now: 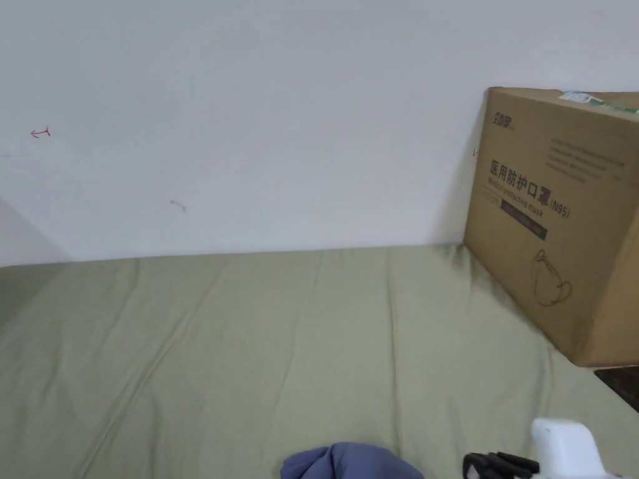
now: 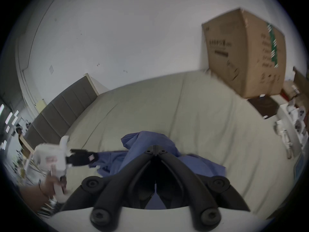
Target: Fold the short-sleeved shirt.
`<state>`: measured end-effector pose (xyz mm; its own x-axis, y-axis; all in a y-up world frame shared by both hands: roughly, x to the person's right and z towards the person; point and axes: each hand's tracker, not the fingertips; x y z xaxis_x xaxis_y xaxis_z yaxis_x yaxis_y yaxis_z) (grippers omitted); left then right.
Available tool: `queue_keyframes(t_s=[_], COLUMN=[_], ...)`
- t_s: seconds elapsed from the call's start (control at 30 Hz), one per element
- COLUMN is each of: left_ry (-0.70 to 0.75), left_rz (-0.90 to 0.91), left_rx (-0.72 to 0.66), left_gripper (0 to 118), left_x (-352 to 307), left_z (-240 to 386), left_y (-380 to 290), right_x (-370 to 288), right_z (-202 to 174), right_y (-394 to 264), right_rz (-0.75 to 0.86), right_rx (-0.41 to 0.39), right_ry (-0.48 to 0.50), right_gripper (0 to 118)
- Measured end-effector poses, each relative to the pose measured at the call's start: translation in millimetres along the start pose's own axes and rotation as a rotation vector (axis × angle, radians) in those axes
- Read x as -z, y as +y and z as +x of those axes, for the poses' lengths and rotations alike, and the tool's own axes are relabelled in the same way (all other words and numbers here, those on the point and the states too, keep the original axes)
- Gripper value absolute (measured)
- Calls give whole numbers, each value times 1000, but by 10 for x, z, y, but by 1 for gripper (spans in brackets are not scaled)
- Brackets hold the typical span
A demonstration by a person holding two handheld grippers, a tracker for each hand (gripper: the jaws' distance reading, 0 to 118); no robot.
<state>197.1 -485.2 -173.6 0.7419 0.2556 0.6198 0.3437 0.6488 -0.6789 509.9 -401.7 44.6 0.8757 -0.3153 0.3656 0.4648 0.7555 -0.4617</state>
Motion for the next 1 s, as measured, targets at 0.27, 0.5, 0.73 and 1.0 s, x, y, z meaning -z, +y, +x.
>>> queue_keyframes(t_s=[0.27,0.5,0.73,1.0], left_ry=[46,65,23,25], left_rz=[68,14,-8,281], left_rx=[-33,-54,-177,-134], left_gripper=[5,5,5,5], left_x=[-571,-562,-634,-1492], left_z=[-280,-373,-583,-598], left_y=[-243,-395,-523,-97], right_x=[1770,2765,2120,205], right_z=[-27,-93,-161,-49], right_y=[633,552,678,1122], right_rz=[-470,-678,-507,-166], right_rx=[14,-16,-123,-54], right_ry=[-88,-129,-56,26], right_gripper=[118,57,6,6])
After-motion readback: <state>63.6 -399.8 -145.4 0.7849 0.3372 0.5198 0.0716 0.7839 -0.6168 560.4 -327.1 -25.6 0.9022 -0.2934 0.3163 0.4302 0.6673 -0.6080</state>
